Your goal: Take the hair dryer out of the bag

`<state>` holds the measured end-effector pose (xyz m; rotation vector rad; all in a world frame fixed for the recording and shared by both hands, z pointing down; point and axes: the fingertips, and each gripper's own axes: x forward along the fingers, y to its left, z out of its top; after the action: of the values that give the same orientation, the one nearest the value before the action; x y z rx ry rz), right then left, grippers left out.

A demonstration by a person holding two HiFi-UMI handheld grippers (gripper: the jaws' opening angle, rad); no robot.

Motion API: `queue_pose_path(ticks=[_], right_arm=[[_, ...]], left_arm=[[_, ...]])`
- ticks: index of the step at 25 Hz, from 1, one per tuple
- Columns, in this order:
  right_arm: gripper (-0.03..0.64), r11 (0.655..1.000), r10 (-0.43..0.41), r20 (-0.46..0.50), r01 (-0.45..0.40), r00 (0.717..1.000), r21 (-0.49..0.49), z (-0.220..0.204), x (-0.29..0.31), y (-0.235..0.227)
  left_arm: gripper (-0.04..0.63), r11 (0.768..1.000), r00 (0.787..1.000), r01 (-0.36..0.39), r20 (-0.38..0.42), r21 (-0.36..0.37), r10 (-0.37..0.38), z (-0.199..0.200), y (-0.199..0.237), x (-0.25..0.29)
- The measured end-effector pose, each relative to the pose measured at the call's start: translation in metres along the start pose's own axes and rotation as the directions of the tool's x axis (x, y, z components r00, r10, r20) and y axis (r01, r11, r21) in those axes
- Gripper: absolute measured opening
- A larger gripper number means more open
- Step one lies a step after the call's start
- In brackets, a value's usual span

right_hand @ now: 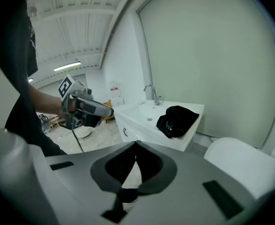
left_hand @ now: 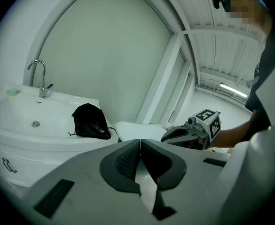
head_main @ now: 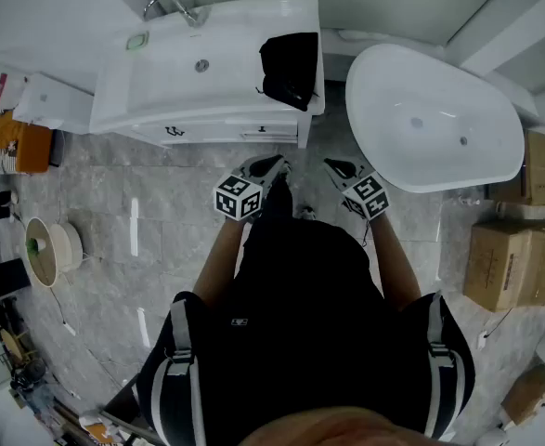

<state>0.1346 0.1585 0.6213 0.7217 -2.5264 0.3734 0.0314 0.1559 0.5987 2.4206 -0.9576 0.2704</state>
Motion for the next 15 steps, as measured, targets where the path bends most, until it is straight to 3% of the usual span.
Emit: queue_pose_path(ticks=[15], right_arm=[[0.060,1.000,0.011,-0.008,-0.011,1.000,-0.001,-0.0041,-0.0013,-0.0009]], left_arm=[[0.017,1.000,1.000,0.004,-0.001,-0.006,-0.004,0.0003,-0.0064,0.0078]])
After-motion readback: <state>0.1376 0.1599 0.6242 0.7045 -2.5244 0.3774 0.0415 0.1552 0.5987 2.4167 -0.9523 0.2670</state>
